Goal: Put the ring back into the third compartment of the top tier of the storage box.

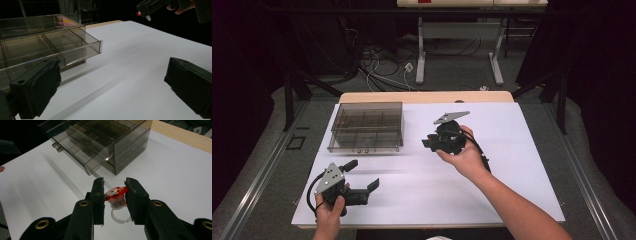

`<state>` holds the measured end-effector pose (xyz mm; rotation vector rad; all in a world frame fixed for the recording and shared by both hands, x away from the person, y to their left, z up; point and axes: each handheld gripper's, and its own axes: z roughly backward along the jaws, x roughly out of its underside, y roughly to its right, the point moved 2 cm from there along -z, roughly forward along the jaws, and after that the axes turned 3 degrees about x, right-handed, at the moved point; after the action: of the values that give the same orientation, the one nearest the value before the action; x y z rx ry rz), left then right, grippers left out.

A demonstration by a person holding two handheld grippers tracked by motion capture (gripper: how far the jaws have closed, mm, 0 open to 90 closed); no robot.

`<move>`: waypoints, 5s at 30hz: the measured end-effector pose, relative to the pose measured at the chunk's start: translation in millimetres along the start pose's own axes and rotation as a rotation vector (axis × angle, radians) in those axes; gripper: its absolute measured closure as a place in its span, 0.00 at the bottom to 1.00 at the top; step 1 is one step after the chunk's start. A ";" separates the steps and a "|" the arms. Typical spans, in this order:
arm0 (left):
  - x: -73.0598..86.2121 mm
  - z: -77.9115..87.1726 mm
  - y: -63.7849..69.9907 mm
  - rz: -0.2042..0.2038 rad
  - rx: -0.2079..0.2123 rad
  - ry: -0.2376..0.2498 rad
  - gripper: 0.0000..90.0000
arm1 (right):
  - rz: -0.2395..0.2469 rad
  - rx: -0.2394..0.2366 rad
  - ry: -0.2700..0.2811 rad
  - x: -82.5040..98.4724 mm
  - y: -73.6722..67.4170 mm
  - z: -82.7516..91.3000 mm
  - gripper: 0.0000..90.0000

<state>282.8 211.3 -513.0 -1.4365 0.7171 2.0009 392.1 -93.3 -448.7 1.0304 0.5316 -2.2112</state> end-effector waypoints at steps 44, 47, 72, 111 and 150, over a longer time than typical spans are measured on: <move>-0.8 2.6 -1.1 0.002 0.002 0.010 0.01 | 0.003 -0.030 0.011 -37.4 -30.5 -48.9 0.77; -0.7 2.5 -0.9 0.002 0.003 0.009 0.01 | 0.009 -0.024 0.021 -38.6 -32.5 -51.9 0.77; -0.8 2.3 -0.9 0.002 0.007 0.010 0.01 | 0.003 -0.033 0.068 -40.6 -40.4 -78.0 0.77; -1.2 2.6 -1.7 0.005 0.009 0.016 0.01 | 0.007 -0.027 0.109 -36.9 -46.0 -104.3 0.77; -0.9 2.4 -2.3 0.011 0.013 0.017 0.01 | 0.031 -0.041 0.111 -31.9 -52.2 -118.1 0.76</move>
<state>283.1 214.4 -511.7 -1.4467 0.7452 1.9914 434.3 25.4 -491.2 1.1372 0.6036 -2.1167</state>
